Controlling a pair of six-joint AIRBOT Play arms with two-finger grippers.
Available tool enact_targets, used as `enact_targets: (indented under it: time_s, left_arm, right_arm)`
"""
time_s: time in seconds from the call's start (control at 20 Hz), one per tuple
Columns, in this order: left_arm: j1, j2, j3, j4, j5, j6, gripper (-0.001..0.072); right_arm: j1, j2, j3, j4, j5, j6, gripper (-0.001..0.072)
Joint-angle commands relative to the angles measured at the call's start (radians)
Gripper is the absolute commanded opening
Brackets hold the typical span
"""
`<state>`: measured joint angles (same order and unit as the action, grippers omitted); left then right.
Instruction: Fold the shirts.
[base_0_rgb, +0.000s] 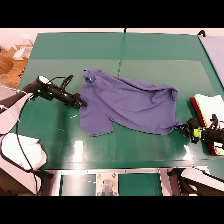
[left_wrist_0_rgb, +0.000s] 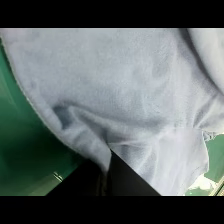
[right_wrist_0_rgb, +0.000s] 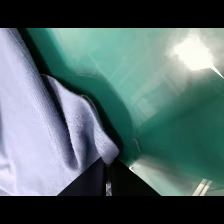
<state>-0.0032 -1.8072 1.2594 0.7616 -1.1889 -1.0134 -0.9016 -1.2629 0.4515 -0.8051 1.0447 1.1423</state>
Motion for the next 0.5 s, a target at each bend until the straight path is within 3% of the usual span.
enact_targets:
  time_s: [0.0,0.05,0.15,0.2,0.3,0.35,0.45]
  left_arm:
    - [0.001,0.002,0.0,0.001,-0.006,0.001,0.0024]
    - [0.001,0.006,0.0,0.002,-0.008,0.0,0.0025]
    - [0.001,0.007,0.016,0.001,-0.032,-0.007,0.0024]
    - [0.001,0.007,0.029,0.002,-0.051,-0.007,0.0024]
    - [0.001,0.007,0.05,0.0,-0.07,-0.008,0.0024]
    - [0.001,0.007,0.053,-0.004,-0.072,-0.009,0.0024]
    - [0.001,0.007,0.053,-0.003,-0.072,-0.009,0.0024]
  right_arm:
    - [0.0,-0.007,0.01,-0.008,0.004,0.002,0.0014]
    - [-0.001,-0.007,0.04,-0.01,0.042,0.002,0.0023]
    - [-0.026,-0.002,0.127,-0.008,0.157,0.054,0.0269]
    - [-0.049,0.008,0.17,-0.01,0.213,0.106,0.032]
    - [-0.109,0.046,0.235,-0.043,0.301,0.182,0.0342]
    - [-0.143,0.076,0.245,-0.071,0.314,0.208,0.0385]
    - [-0.197,0.127,0.232,-0.132,0.302,0.248,0.0404]
